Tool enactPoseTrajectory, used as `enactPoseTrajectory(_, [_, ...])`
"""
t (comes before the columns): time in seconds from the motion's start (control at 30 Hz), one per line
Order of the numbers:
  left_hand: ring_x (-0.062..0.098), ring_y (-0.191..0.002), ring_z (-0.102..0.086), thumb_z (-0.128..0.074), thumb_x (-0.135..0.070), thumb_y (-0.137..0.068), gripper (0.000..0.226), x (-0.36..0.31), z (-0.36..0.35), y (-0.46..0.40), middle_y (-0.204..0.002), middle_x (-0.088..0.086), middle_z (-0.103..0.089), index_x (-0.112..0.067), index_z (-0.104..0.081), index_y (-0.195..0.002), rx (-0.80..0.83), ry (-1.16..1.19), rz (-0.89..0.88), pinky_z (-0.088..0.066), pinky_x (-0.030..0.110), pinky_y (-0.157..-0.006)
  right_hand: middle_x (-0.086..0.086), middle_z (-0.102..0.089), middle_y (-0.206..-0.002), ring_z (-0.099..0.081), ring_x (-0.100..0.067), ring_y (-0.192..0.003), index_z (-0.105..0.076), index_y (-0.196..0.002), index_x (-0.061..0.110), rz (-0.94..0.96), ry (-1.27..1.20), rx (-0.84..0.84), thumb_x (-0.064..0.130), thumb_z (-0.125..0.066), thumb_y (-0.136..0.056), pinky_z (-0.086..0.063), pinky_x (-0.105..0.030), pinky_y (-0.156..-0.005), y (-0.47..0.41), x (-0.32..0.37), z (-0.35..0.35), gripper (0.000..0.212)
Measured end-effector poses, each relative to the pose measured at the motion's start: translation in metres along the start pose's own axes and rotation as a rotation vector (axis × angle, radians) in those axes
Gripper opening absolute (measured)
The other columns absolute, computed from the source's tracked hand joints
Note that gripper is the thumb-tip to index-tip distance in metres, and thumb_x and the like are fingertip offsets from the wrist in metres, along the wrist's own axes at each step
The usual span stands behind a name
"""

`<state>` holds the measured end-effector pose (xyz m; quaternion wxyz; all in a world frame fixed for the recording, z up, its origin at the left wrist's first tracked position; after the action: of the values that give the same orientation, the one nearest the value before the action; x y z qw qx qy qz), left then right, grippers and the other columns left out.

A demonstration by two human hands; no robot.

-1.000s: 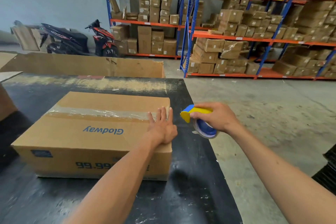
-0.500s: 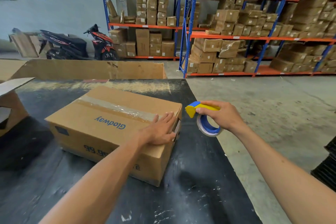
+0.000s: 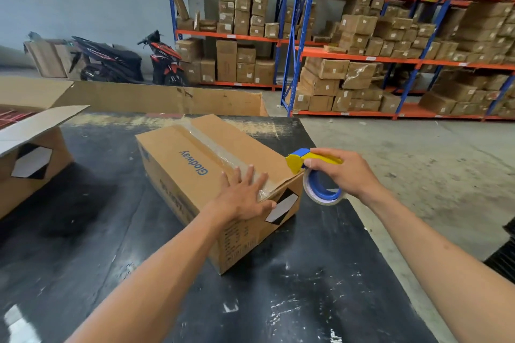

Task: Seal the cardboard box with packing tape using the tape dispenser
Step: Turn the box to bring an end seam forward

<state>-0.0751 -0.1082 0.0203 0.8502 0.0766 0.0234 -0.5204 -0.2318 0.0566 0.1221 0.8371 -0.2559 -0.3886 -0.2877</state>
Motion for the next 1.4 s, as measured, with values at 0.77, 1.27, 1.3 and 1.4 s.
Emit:
enactPoseTrajectory(0.77, [0.039, -0.153, -0.003, -0.030, -0.071, -0.095, 0.081, 0.009, 0.003, -0.004, -0.169, 0.005, 0.002, -0.035, 0.003, -0.159, -0.066, -0.222, -0.294, -0.006, 0.058, -0.122, 0.022, -0.075, -0.104, -0.065, -0.001, -0.108, -0.076, -0.107, 0.046, -0.014, -0.110, 0.024, 0.058, -0.082, -0.069, -0.052, -0.034, -0.099, 0.032, 0.008, -0.028, 0.040])
enactPoseTrajectory(1.27, [0.033, -0.153, 0.006, -0.034, -0.070, -0.096, 0.074, 0.025, 0.001, 0.011, -0.168, -0.002, 0.004, -0.046, 0.003, -0.157, -0.035, -0.129, -0.521, 0.004, 0.044, -0.124, 0.018, -0.076, -0.107, -0.065, -0.005, -0.111, -0.075, -0.113, 0.039, 0.011, -0.157, 0.037, 0.061, -0.081, -0.070, -0.050, -0.038, -0.103, 0.026, 0.025, -0.044, 0.048])
enactPoseTrajectory(1.3, [0.033, -0.154, 0.005, -0.034, -0.069, -0.096, 0.074, 0.024, 0.002, 0.011, -0.168, -0.002, 0.004, -0.046, 0.002, -0.157, -0.035, -0.130, -0.512, 0.004, 0.045, -0.124, 0.018, -0.076, -0.107, -0.065, -0.005, -0.111, -0.075, -0.112, 0.040, 0.011, -0.157, 0.039, 0.061, -0.081, -0.069, -0.050, -0.038, -0.103, 0.026, 0.026, -0.046, 0.048])
enactPoseTrajectory(1.4, [0.034, -0.154, 0.003, -0.036, -0.067, -0.097, 0.074, 0.021, 0.001, 0.014, -0.169, 0.000, 0.003, -0.044, 0.000, -0.158, -0.028, -0.132, -0.467, 0.002, 0.047, -0.124, 0.018, -0.076, -0.105, -0.066, -0.006, -0.110, -0.076, -0.110, 0.041, 0.013, -0.163, 0.049, 0.060, -0.081, -0.070, -0.050, -0.039, -0.103, 0.027, 0.029, -0.052, 0.045])
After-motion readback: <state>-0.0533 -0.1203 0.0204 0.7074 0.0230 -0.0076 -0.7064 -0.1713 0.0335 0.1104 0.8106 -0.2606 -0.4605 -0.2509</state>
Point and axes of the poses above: each hand's wrist, its own y-axis away from the middle knuckle, its own z-axis out of the back of the hand, x = y × z, the point moved 8 cm from there along -y, towards the middle knuckle
